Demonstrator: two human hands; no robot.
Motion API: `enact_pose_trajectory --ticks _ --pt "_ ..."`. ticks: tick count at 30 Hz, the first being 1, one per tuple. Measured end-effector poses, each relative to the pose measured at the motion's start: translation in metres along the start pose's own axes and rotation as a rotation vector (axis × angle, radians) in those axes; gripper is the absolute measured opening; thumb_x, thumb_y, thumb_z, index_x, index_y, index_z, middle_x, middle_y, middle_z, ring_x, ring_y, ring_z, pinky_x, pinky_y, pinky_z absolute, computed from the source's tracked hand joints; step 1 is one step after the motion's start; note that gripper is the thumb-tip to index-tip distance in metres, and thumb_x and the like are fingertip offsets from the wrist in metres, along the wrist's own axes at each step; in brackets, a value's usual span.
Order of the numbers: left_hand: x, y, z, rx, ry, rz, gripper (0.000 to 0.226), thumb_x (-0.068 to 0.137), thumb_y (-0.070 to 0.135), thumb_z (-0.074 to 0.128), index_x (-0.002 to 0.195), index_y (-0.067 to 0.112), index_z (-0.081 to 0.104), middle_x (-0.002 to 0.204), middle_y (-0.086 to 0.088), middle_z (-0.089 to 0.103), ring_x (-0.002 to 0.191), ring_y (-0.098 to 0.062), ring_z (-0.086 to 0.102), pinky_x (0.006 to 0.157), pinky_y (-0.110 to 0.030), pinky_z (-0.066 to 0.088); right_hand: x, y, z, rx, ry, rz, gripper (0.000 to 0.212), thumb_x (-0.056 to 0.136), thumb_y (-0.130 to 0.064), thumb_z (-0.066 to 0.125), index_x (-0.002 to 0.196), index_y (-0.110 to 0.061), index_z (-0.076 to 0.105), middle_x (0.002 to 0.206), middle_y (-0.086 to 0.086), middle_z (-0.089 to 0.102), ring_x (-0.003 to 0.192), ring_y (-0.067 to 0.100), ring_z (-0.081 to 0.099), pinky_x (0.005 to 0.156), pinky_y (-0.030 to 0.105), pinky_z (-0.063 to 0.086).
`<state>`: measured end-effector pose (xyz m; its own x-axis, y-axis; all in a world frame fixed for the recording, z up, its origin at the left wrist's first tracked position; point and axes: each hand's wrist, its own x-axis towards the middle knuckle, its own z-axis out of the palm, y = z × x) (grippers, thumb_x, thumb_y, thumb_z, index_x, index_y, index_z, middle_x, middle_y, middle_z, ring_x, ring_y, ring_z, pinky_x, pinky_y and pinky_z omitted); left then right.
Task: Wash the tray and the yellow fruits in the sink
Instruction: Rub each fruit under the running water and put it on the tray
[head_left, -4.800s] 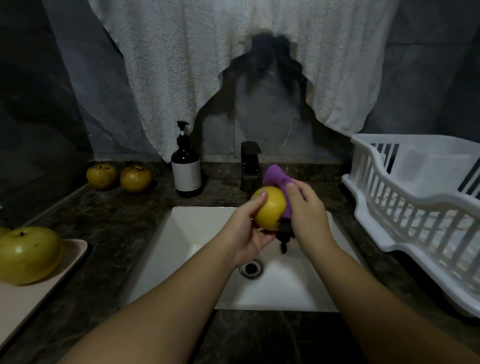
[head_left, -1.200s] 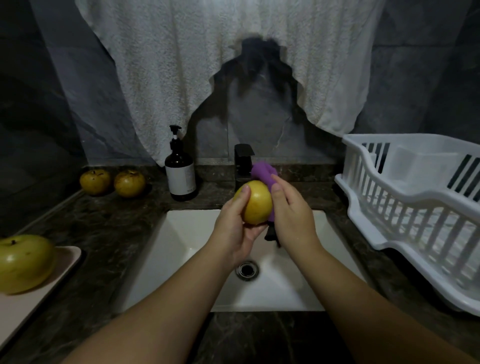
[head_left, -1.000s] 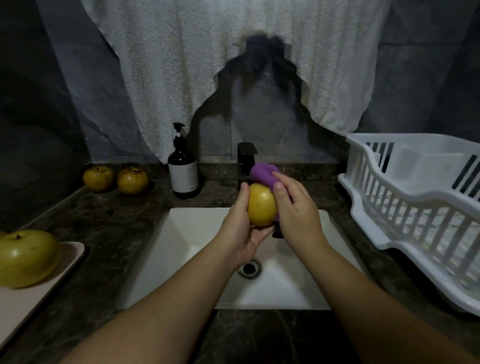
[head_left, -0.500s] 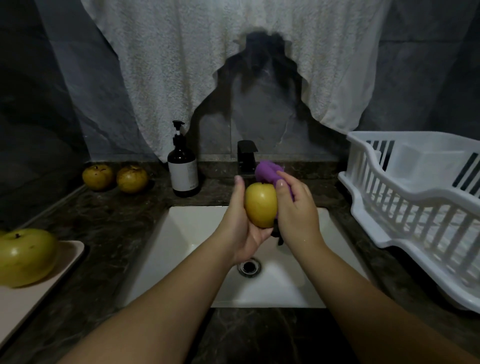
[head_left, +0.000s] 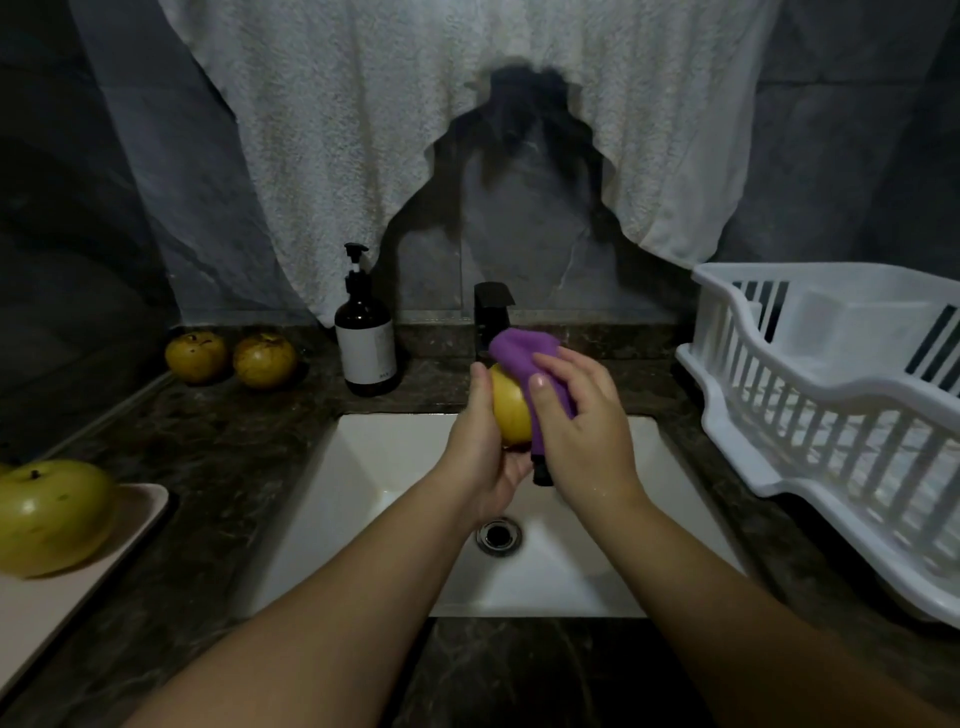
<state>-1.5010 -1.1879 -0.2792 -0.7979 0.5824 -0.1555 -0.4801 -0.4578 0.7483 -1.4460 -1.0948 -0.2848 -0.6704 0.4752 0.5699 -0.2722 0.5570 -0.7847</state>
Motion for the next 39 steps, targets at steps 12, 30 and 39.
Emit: enact_pose_trajectory --ticks 12,30,39 --pt "-0.012 0.013 0.01 0.056 -0.09 0.009 0.071 0.082 0.058 0.067 0.14 0.017 0.06 0.127 -0.017 0.072 0.119 -0.03 0.07 0.1 -0.046 0.058 0.009 -0.014 -0.009 0.131 0.055 0.118 0.022 0.104 -0.044 0.051 0.126 -0.044 0.055 0.124 -0.02 0.053 0.109 -0.015 0.051 0.081 0.008 0.043" --pt "-0.019 0.01 0.098 0.095 -0.129 0.03 0.043 0.098 0.039 0.067 0.133 0.013 0.068 0.127 -0.017 0.072 0.125 -0.035 0.065 0.107 -0.05 0.053 0.064 -0.068 -0.108 0.28 -0.038 0.464 0.015 0.096 -0.022 0.065 0.11 -0.026 0.066 0.116 0.004 0.069 0.104 0.024 0.069 0.087 0.042 0.059" --pt "-0.001 -0.01 0.159 0.057 -0.082 0.002 0.054 0.097 0.044 0.068 0.14 0.012 0.061 0.127 -0.016 0.072 0.119 -0.036 0.069 0.107 -0.053 0.052 0.12 -0.099 -0.176 -0.371 -0.09 0.362 0.064 0.079 -0.019 0.086 0.136 -0.02 0.056 0.123 0.006 0.06 0.097 0.022 0.064 0.082 0.04 0.059"
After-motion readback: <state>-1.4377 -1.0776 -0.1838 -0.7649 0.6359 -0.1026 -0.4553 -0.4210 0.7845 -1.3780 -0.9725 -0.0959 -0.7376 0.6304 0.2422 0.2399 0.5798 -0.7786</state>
